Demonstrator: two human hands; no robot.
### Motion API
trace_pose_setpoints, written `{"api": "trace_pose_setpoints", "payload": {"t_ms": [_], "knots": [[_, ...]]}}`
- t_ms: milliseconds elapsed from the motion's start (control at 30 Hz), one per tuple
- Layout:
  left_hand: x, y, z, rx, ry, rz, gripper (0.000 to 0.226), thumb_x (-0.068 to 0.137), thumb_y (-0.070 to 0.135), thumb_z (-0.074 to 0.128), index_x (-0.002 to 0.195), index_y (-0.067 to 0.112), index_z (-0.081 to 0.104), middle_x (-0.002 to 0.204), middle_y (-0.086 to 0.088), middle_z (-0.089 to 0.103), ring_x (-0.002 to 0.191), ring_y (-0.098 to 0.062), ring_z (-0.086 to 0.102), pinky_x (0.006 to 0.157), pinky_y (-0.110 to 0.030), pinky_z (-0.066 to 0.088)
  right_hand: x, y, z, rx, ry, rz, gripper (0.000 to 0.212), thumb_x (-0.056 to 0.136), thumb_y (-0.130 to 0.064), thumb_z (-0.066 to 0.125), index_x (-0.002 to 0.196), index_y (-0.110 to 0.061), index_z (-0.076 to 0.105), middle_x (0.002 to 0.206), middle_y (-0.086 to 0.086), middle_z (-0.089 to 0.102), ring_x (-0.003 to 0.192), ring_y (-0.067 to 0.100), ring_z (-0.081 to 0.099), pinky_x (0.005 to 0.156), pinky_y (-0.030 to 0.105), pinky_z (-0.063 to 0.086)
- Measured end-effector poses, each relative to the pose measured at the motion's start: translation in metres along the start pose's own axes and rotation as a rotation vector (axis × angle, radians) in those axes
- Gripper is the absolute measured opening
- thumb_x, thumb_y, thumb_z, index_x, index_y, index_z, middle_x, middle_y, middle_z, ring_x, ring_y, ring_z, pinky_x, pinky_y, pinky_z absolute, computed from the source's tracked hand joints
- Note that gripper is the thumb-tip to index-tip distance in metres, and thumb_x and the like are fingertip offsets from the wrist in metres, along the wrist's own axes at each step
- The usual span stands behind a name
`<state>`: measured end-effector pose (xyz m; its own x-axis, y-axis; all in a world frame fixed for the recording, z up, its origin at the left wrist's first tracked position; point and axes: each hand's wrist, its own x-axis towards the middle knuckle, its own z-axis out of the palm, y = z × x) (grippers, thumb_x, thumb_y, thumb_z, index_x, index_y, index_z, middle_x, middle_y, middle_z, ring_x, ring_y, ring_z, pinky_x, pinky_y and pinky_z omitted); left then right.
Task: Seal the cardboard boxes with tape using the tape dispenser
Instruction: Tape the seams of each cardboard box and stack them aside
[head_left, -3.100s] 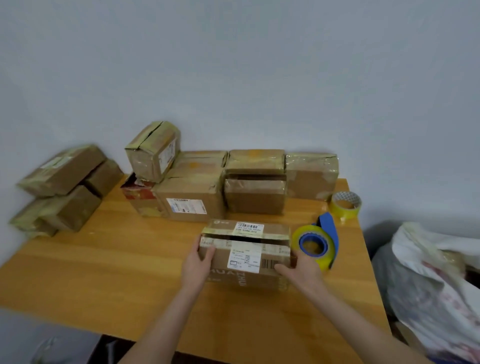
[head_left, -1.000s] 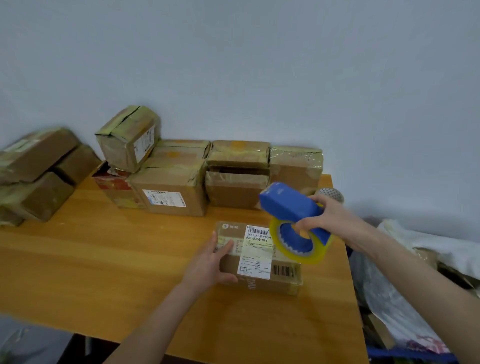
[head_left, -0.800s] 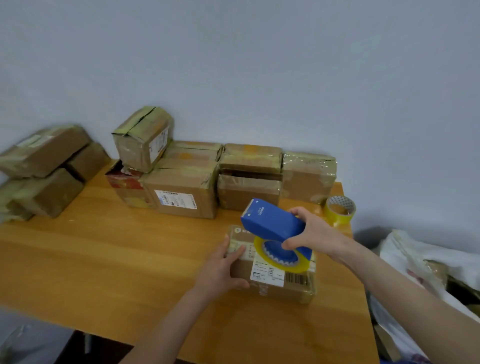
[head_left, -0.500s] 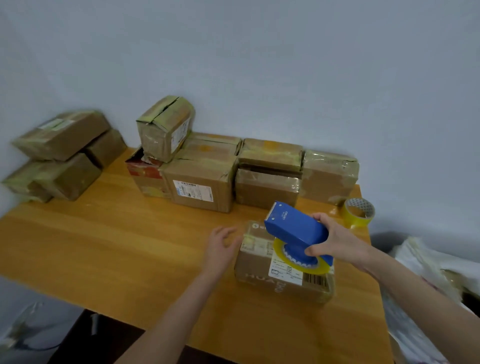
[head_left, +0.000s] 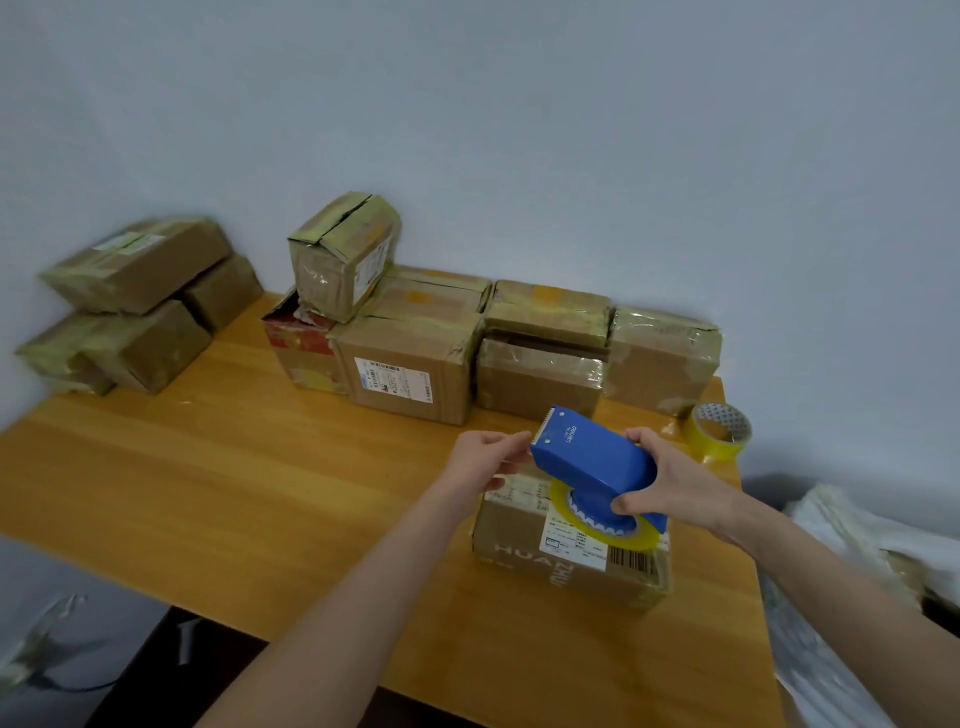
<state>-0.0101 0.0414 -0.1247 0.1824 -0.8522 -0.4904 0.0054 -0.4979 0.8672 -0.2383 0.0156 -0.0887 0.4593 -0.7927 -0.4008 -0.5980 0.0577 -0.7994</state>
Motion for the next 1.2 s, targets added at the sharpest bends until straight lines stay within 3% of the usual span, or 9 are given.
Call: {"api": "trace_pose_setpoints", "payload": {"t_ms": [67,167,267,467,667,900,1200], "knots": [[-0.001,-0.001,-0.002,-0.020,0.015,0.008,0.020,0.093,0.033,0.060,0.092,0.015,0.069,0.084,0.003,0.068,0.083,-0.012,0.058,0.073,-0.025,0.045,0.001,-0.001,0.000,-0.010,-0.003,-0.004,0.060,0.076,-0.004,0.077,0.119,-0.024,0.042,0.110,0.002,0.056,0.092,0.012,0.063,0.066,0.018,0.054],[-0.004,0.003,-0.005,-0.095,0.017,-0.015,0.035,0.097,0.046,0.047,0.094,0.018,0.068,0.091,0.003,0.069,0.088,-0.014,0.060,0.074,-0.026,0.046,0.003,0.000,0.000,-0.023,-0.004,-0.010,0.060,0.075,-0.005,0.078,0.119,-0.024,0.042,0.111,0.002,0.056,0.094,0.014,0.063,0.068,0.020,0.055],[-0.005,0.006,-0.004,-0.047,-0.028,-0.022,0.035,0.092,0.053,0.051,0.095,0.021,0.066,0.095,0.004,0.068,0.093,-0.015,0.059,0.075,-0.027,0.046,0.005,0.002,-0.001,-0.036,-0.007,-0.017,0.060,0.075,-0.006,0.079,0.118,-0.025,0.042,0.112,0.003,0.057,0.096,0.015,0.063,0.072,0.024,0.058],[-0.001,0.007,0.000,-0.015,0.006,0.002,0.017,0.094,0.032,0.058,0.092,0.018,0.067,0.087,0.002,0.067,0.083,-0.012,0.058,0.073,-0.025,0.045,0.008,0.002,-0.002,-0.039,-0.028,-0.025,0.062,0.074,-0.008,0.080,0.118,-0.027,0.041,0.114,0.002,0.057,0.098,0.017,0.065,0.075,0.028,0.059],[-0.001,0.011,-0.002,-0.026,-0.058,-0.067,0.040,0.093,0.054,0.050,0.095,0.018,0.066,0.090,0.002,0.068,0.086,-0.015,0.058,0.075,-0.029,0.045,0.008,0.004,-0.003,-0.048,-0.031,-0.028,0.062,0.074,-0.008,0.080,0.119,-0.026,0.041,0.113,0.002,0.056,0.096,0.017,0.065,0.072,0.025,0.058],[0.005,0.002,0.001,0.040,-0.050,-0.025,0.015,0.092,0.023,0.062,0.098,0.011,0.069,0.078,0.002,0.067,0.071,-0.009,0.055,0.063,-0.021,0.042,0.011,0.006,-0.002,-0.074,-0.042,-0.028,0.063,0.075,-0.011,0.080,0.121,-0.026,0.040,0.114,0.001,0.056,0.097,0.017,0.065,0.074,0.027,0.059],[0.010,-0.002,-0.003,0.137,0.060,0.043,0.011,0.091,0.022,0.063,0.083,0.015,0.067,0.077,0.002,0.065,0.069,-0.007,0.054,0.059,-0.019,0.042,0.013,0.012,-0.004,-0.185,0.004,-0.107,0.065,0.070,-0.025,0.086,0.117,-0.037,0.042,0.113,-0.007,0.057,0.097,0.014,0.064,0.077,0.030,0.059]]}}
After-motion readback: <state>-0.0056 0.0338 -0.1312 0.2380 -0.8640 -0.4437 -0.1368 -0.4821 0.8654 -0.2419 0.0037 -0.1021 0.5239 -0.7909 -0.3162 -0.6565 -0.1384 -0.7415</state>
